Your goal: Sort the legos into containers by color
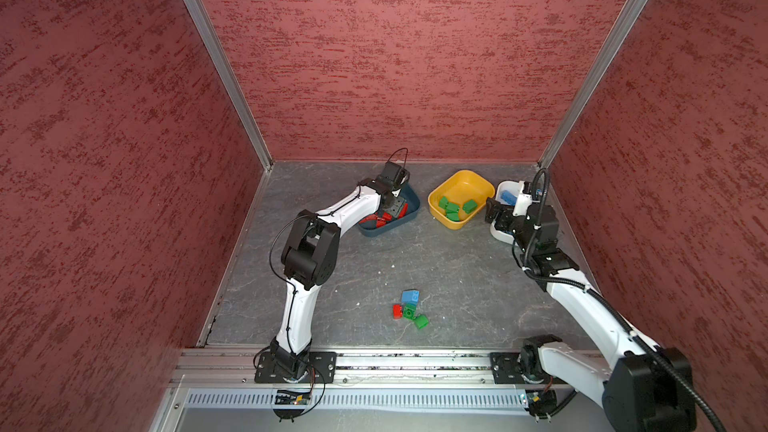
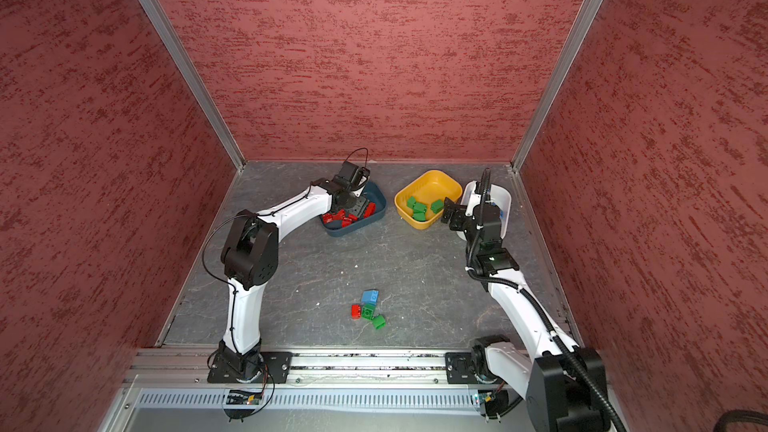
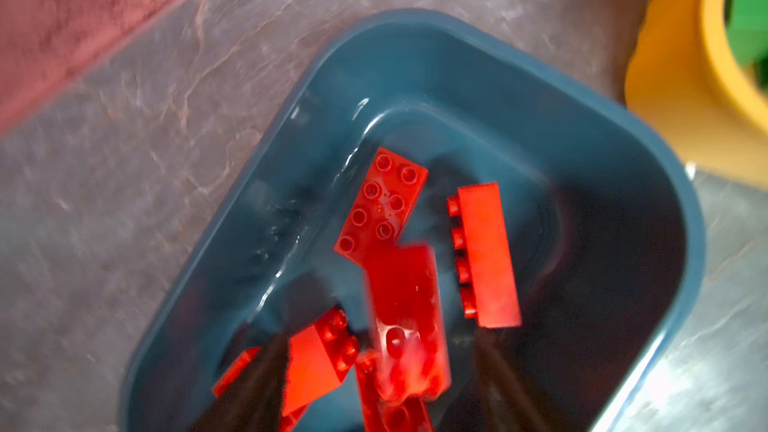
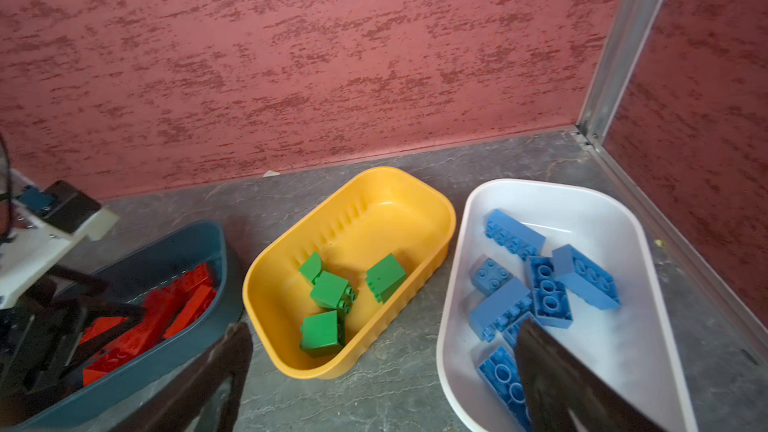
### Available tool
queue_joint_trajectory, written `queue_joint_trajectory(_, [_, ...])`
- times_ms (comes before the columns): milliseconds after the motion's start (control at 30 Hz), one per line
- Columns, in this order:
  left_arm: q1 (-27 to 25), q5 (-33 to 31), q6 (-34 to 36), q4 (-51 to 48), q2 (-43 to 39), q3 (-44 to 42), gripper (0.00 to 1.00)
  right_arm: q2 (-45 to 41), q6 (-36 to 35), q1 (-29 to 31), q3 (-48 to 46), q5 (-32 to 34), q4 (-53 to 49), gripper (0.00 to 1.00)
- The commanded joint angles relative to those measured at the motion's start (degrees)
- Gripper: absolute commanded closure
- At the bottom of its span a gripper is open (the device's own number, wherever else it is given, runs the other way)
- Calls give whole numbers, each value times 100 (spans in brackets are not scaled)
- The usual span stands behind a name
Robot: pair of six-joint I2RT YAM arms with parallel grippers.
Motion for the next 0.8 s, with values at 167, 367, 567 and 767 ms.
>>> queue_joint_trajectory(167, [-106,197,-12,-165,-409,5,1,89,37,-14,9,-545,121,1])
queue_joint_trajectory(367, [-394,-38,-578,-183,-960,-497,1,139,355,-7,-40,-587,283,1])
queue_joint_trajectory(567, [-945,18,-2485,-1002,-1751,-1212,0,244,701,142,-268,-991,439,1])
queue_joint_trajectory(767, [-1610,856,-4904,-1513,-2748,-2750,16,332,950,298,-556,-821,722,1])
